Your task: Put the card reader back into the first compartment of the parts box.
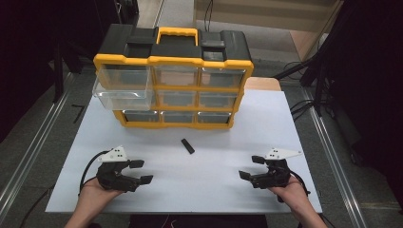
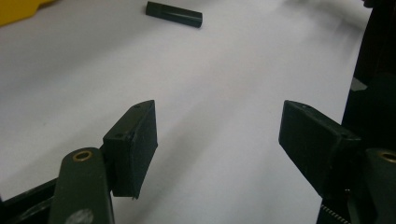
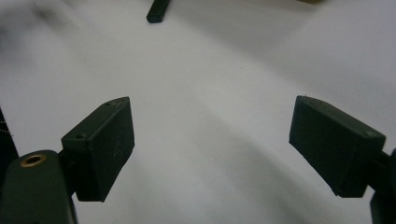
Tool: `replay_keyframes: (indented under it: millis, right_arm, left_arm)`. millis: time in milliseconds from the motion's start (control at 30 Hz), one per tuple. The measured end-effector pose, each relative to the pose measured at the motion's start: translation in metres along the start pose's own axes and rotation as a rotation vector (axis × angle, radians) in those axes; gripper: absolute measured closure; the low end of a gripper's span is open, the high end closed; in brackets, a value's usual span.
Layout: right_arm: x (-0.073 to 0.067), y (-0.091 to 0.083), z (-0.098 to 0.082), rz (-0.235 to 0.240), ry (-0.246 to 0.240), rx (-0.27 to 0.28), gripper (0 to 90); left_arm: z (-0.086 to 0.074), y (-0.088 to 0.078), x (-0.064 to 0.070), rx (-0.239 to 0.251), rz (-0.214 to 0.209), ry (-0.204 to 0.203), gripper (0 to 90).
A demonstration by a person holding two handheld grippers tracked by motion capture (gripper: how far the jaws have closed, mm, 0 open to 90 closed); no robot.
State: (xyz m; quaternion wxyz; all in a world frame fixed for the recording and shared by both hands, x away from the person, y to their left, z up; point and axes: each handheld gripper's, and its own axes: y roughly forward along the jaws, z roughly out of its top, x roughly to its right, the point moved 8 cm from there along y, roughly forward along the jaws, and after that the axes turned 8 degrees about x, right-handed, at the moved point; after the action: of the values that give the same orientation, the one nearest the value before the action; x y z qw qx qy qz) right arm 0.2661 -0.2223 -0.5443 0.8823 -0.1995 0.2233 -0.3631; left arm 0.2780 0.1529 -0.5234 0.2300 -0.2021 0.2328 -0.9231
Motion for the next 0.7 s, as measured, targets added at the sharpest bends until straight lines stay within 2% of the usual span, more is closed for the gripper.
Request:
replay_keyframes:
  millis: [67,267,367,467,700]
  right_arm:
    - [-0.0016,0.0004,0.0003,0.005,-0.008,0.002,12.3]
    - [-0.0009,0.0004,-0.0001,-0.005,-0.004,0.003,12.3]
    - [-0.0006,0.0004,0.0004,-0.005,0.024,0.006,12.8]
    - [-0.0007,0.0002,-0.0001,0.0,0.021,0.001,16.2]
    - [-0.0006,0.001,0.001,-0.005,0.019,-0.001,16.2]
  left_arm:
    - [0.0004,-0.0004,-0.0015,0.0,0.015,0.008,29.1]
    - [0.0027,-0.0007,0.0014,0.022,-0.015,-0.011,28.8]
    - [0.0034,-0.0012,-0.0004,0.025,-0.001,-0.005,28.6]
    - [0.0028,-0.0009,-0.0017,0.016,0.013,-0.002,28.5]
    - [0.0021,-0.0005,-0.0027,0.014,0.021,-0.002,28.5]
